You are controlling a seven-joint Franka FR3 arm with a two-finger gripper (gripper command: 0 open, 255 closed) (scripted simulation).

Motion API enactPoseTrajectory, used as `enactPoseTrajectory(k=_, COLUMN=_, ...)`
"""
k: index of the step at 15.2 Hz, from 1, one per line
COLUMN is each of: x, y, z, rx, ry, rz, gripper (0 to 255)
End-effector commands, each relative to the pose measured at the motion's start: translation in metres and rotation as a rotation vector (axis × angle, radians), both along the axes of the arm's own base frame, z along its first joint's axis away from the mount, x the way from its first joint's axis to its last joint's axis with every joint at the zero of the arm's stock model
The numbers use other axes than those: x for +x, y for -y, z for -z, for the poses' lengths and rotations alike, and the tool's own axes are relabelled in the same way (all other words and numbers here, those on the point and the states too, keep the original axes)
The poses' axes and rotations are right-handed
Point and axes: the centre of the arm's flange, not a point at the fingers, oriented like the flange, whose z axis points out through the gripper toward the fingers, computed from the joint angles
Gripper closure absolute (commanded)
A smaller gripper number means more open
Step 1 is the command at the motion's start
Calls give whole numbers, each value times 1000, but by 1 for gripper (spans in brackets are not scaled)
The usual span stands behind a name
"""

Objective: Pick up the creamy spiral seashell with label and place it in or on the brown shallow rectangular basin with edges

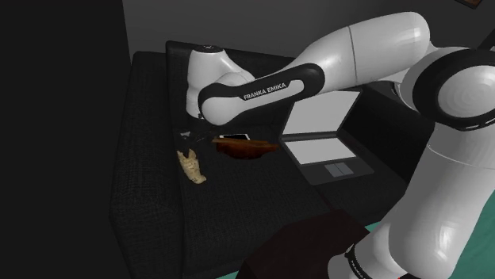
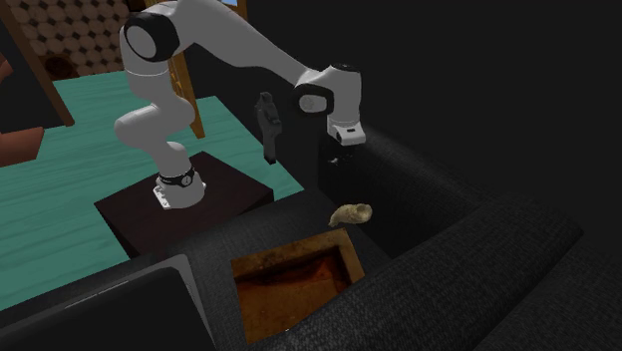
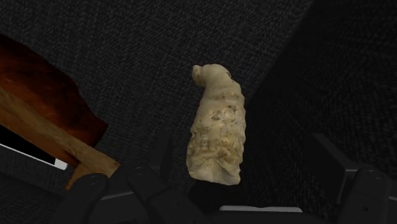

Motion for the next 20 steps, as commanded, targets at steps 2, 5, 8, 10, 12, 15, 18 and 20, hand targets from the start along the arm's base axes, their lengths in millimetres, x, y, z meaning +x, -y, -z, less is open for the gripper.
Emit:
enactPoseTrajectory(k=2, x=6, y=-5, z=14, rx=-2, ry=1, rz=0, gripper=0)
enactPoseTrajectory(k=5, x=7, y=-5, z=30, rx=-2, ry=1, rz=0, gripper=0)
enactPoseTrajectory(k=8, x=8, y=-5, z=44, rx=-2, ry=1, rz=0, gripper=0)
enactPoseTrajectory(k=10, x=8, y=-5, z=44, rx=-2, ry=1, rz=0, gripper=0)
enactPoseTrajectory(k=12, x=8, y=-5, z=44, rx=-2, ry=1, rz=0, gripper=0)
enactPoseTrajectory(k=15, x=8, y=-5, z=44, rx=-2, ry=1, rz=0, gripper=0)
enactPoseTrajectory(k=18, x=8, y=-4, z=44, rx=-3, ry=2, rz=-1, gripper=255)
enactPoseTrajectory(k=20, x=6, y=-5, z=43, rx=-3, ry=1, rz=0, gripper=255)
